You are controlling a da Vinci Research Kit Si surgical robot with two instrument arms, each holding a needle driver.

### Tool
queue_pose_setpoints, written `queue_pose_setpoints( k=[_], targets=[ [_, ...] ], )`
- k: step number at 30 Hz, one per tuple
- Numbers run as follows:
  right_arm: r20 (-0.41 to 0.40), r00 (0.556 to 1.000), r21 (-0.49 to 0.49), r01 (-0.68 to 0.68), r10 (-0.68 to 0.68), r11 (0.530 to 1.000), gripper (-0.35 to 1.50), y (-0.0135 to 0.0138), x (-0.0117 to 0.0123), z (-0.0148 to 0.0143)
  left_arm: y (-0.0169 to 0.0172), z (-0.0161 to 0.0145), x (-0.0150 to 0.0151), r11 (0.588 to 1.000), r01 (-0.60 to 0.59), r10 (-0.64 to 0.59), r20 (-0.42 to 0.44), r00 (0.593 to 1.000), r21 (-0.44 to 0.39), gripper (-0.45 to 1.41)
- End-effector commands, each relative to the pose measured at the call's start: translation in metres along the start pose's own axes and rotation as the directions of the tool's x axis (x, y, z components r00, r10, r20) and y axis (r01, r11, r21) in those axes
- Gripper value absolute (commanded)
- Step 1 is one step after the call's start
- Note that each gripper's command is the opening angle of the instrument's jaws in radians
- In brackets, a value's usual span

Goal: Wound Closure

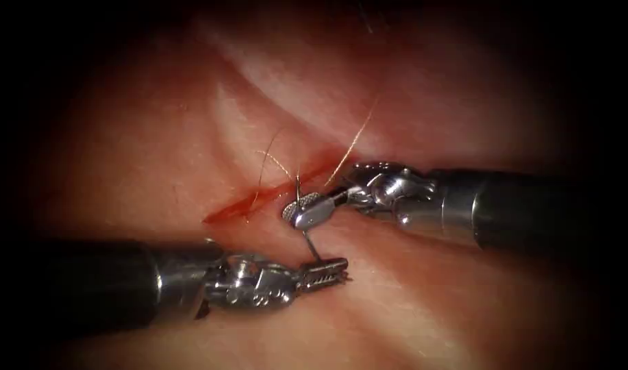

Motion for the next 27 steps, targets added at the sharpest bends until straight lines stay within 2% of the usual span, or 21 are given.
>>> queue_pose_setpoints(
  k=[1, 8, 9, 10, 11, 12, 13, 15, 17, 18, 22, 24, 25, 26, 27],
  targets=[
    [0.006, 1.0, 0.004, 0.003, -0.003, 1.0, -0.35, 0.0006, 0.0004, 0.0006, 0.0002, 0.0008, -0.0001, 1.0, 0.0, 0.0, -0.001, 1.0, 0.001, -0.45],
    [0.021, 1.0, 0.021, 0.001, -0.001, 1.0, -0.35, 0.0006, 0.0005, 0.0005, 0.0001, 0.0008, 0.0, 1.0, 0.0, 0.0, 0.0, 1.0, 0.001, -0.45],
    [0.021, 1.0, 0.022, 0.0, 0.0, 1.0, -0.35, 0.0007, 0.0007, 0.0004, 0.0, 0.0009, 0.0001, 1.0, 0.002, -0.002, 0.0, 1.0, 0.001, -0.1],
    [0.021, 1.0, 0.022, 0.0, -0.001, 1.0, -0.35, 0.0007, 0.0007, 0.0004, -0.0001, 0.0008, 0.0002, 1.0, -0.003, 0.003, 0.0, 1.0, 0.001, 0.15],
    [0.021, 1.0, 0.022, 0.0, -0.001, 1.0, -0.35, 0.0007, 0.0007, 0.0004, -0.0001, 0.0008, 0.0002, 1.0, -0.003, 0.003, 0.0, 1.0, 0.001, 0.15],
    [0.01, 1.0, 0.019, 0.001, -0.001, 1.0, -0.35, 0.001, 0.0009, 0.0001, -0.0004, 0.0006, 0.0005, 1.0, 0.018, -0.018, -0.001, 1.0, -0.001, 0.68],
    [0.006, 1.0, 0.014, 0.001, -0.002, 1.0, -0.35, 0.0012, 0.001, -0.0001, -0.0007, 0.0004, 0.0008, 0.999, 0.05, -0.05, -0.012, 0.999, -0.008, 0.89],
    [-0.008, 0.999, 0.006, 0.033, -0.033, 0.999, -0.35, 0.0019, 0.0012, -0.0007, -0.0011, -0.0003, 0.0015, 0.987, 0.16, -0.161, -0.044, 0.986, -0.036, 0.99],
    [-0.013, 0.997, 0.006, 0.071, -0.071, 0.997, -0.35, 0.0024, 0.0013, -0.0011, -0.0012, -0.0008, 0.0018, 0.977, 0.204, -0.209, -0.071, 0.975, -0.062, 0.93],
    [-0.018, 0.992, 0.0, 0.126, -0.126, 0.992, -0.35, 0.003, 0.0014, -0.0015, -0.0008, -0.0017, 0.0022, 0.952, 0.279, -0.293, -0.122, 0.948, -0.122, 0.96],
    [-0.024, 0.984, -0.006, 0.174, -0.174, 0.985, -0.35, 0.0034, 0.0016, -0.0016, -0.0005, -0.0027, 0.002, 0.927, 0.336, -0.361, -0.145, 0.921, -0.168, 0.93],
    [-0.029, 0.975, -0.014, 0.22, -0.22, 0.975, -0.35, 0.0035, 0.0019, -0.0015, -0.0006, -0.0038, 0.001, 0.889, 0.416, -0.444, -0.134, 0.886, -0.191, 0.57],
    [-0.029, 0.968, -0.016, 0.249, -0.249, 0.968, -0.35, 0.0036, 0.0021, -0.0014, -0.0009, -0.0045, -0.0002, 0.854, 0.49, -0.511, -0.102, 0.854, -0.177, 0.22],
    [-0.031, 0.963, -0.02, 0.266, -0.266, 0.964, -0.35, 0.0037, 0.0022, -0.0013, -0.0011, -0.0046, -0.0008, 0.837, 0.523, -0.54, -0.086, 0.837, -0.163, 0.17],
    [-0.031, 0.963, -0.02, 0.266, -0.266, 0.964, -0.35, 0.0037, 0.0022, -0.0013, -0.0011, -0.0046, -0.0008, 0.837, 0.523, -0.54, -0.086, 0.837, -0.163, 0.17]
  ],
)
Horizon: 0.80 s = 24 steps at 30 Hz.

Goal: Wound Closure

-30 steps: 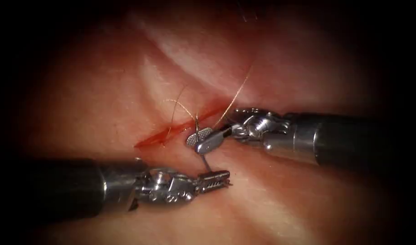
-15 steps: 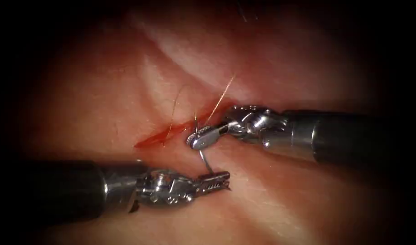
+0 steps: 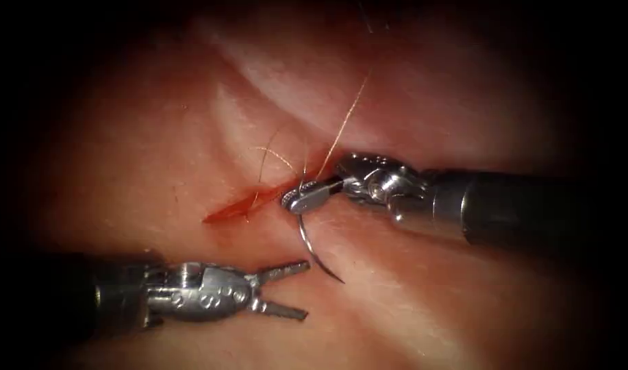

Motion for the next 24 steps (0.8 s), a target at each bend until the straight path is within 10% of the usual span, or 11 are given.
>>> queue_pose_setpoints(
  k=[1, 7, 24],
  targets=[
    [0.001, 1.0, 0.001, 0.019, -0.019, 1.0, -0.35, 0.0009, 0.0003, 0.0006, -0.0006, 0.0005, -0.0007, 0.999, 0.038, -0.038, 0.016, 0.999, 0.028, 0.14],
    [-0.009, 0.99, -0.025, 0.143, -0.144, 0.989, -0.35, 0.0019, 0.0009, 0.0005, -0.0044, -0.0006, -0.006, 0.962, 0.24, -0.258, 0.143, 0.956, 0.129, -0.03],
    [-0.009, 0.899, -0.083, 0.436, -0.439, 0.896, -0.35, 0.0031, 0.0031, 0.0008, -0.0092, 0.0012, -0.0118, 0.95, 0.242, -0.292, 0.288, 0.912, 0.198, -0.35]
  ],
)
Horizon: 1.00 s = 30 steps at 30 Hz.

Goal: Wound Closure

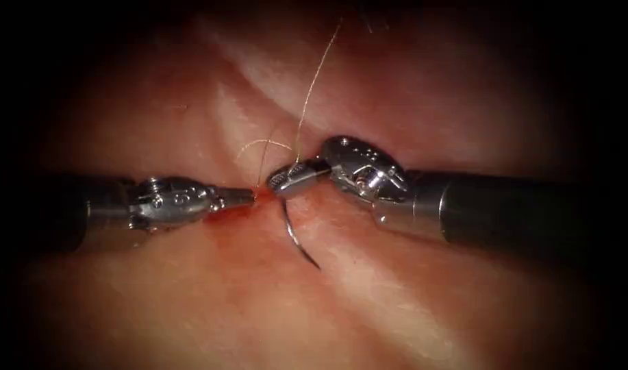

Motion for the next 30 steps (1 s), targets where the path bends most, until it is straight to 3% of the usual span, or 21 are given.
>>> queue_pose_setpoints(
  k=[1, 5, 13, 30],
  targets=[
    [-0.001, 1.0, -0.009, 0.017, -0.017, 1.0, -0.35, 0.001, -0.0001, 0.0006, 0.0003, 0.0011, -0.0003, 1.0, -0.01, 0.01, 0.015, 1.0, -0.003, -0.35],
    [0.011, 0.998, -0.028, 0.065, -0.065, 0.997, -0.35, 0.0018, -0.0001, 0.0007, 0.0008, 0.002, -0.0012, 0.999, -0.031, 0.031, 0.038, 0.999, -0.024, -0.45],
    [0.042, 0.972, -0.065, 0.233, -0.231, 0.97, -0.35, 0.0027, 0.0006, 0.0008, -0.0001, 0.0032, -0.0028, 0.998, -0.051, 0.054, 0.086, 0.995, -0.034, -0.45],
    [0.09, 0.898, -0.123, 0.44, -0.432, 0.89, -0.35, 0.0058, 0.0006, 0.0006, -0.004, 0.006, -0.0071, 0.994, -0.1, 0.105, 0.122, 0.987, -0.048, -0.45]
  ],
)
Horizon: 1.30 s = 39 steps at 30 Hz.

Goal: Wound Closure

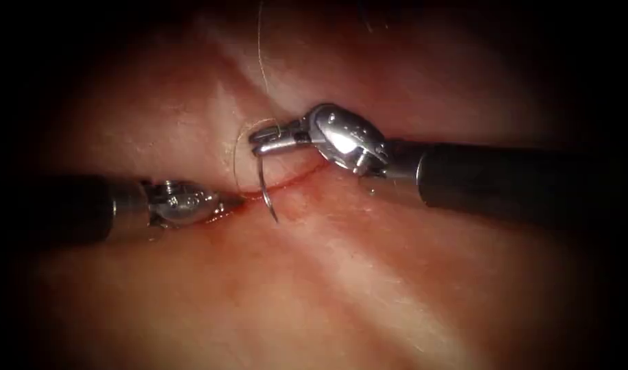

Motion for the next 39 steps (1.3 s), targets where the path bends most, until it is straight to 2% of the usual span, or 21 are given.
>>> queue_pose_setpoints(
  k=[1, 6, 15, 24, 30, 39],
  targets=[
    [0.003, 1.0, -0.011, 0.015, -0.015, 1.0, -0.35, 0.0009, -0.0004, 0.0009, -0.0003, 0.0015, -0.0005, 1.0, -0.004, 0.004, 0.0, 1.0, -0.005, -0.45],
    [0.013, 0.999, -0.034, 0.034, -0.034, 0.999, -0.35, 0.0018, -0.0008, 0.0014, -0.0005, 0.0025, -0.0017, 1.0, -0.015, 0.015, 0.007, 1.0, -0.017, -0.45],
    [0.028, 0.998, -0.057, 0.063, -0.061, 0.996, -0.35, 0.0033, -0.0017, 0.0024, 0.0004, 0.0022, -0.0014, 1.0, -0.011, 0.012, 0.009, 1.0, -0.023, -0.45],
    [0.034, 0.996, -0.057, 0.09, -0.088, 0.994, -0.35, 0.0028, -0.0037, 0.0025, 0.0012, 0.0017, -0.001, 1.0, -0.006, 0.006, 0.01, 1.0, -0.026, -0.45],
    [0.04, 0.994, -0.047, 0.099, -0.098, 0.994, -0.35, 0.0011, -0.0046, 0.0026, 0.0016, 0.0013, -0.0009, 1.0, -0.003, 0.004, 0.011, 1.0, -0.027, -0.45],
    [0.019, 0.999, -0.017, 0.032, -0.031, 0.999, -0.35, -0.0005, -0.0038, 0.0024, 0.0017, 0.0011, -0.0009, 1.0, -0.003, 0.003, 0.012, 1.0, -0.028, -0.45]
  ],
)
